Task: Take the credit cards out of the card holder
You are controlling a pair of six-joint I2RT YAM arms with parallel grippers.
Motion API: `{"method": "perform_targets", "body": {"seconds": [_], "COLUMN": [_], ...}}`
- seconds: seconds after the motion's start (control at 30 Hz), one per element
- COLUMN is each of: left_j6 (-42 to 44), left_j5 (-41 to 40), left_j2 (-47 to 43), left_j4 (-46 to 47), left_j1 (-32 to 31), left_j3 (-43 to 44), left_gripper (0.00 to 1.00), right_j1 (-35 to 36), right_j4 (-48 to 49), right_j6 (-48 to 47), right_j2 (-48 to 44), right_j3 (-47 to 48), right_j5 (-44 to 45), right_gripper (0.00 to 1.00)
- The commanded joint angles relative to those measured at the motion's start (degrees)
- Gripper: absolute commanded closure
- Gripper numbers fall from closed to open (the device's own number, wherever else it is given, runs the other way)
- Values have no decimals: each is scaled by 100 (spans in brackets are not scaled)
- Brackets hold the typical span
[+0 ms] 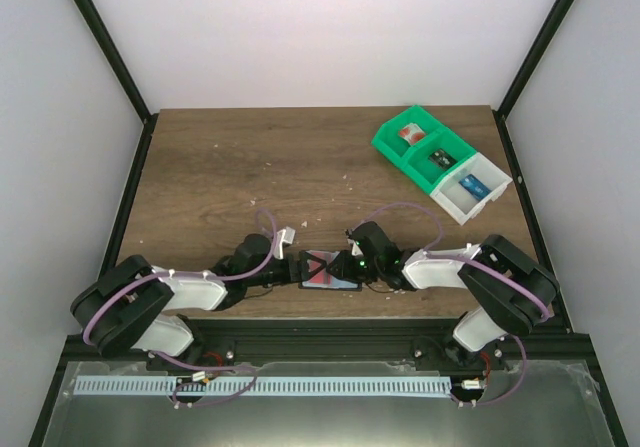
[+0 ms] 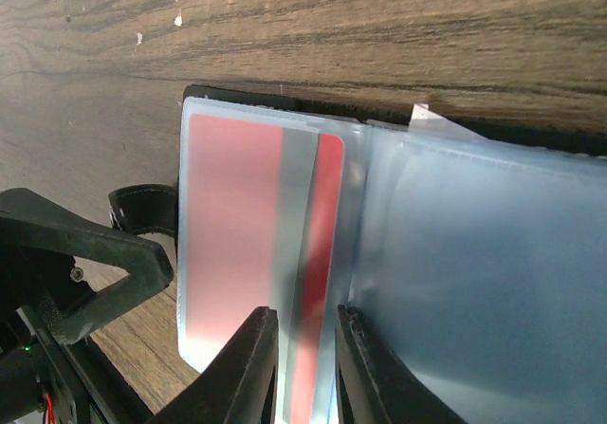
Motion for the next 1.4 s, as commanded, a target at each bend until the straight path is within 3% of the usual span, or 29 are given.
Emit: {"method": "perform_targets", "body": {"seconds": [0.0,1.37], "left_j6": [180,-196], "left_j5": [-170,190], "left_j2": [-14,-207], "left_j4": [-328,59], "left_j1": [-44,-180], "left_j3": [142,307], "left_gripper": [8,9], "right_j1": [41,45], "right_j4": [-278,-36], "right_j6": [41,111], "right_j2": [61,-98], "right_j3": [-69,-302], "right_j5": [99,96], "right_gripper": [80,80]}}
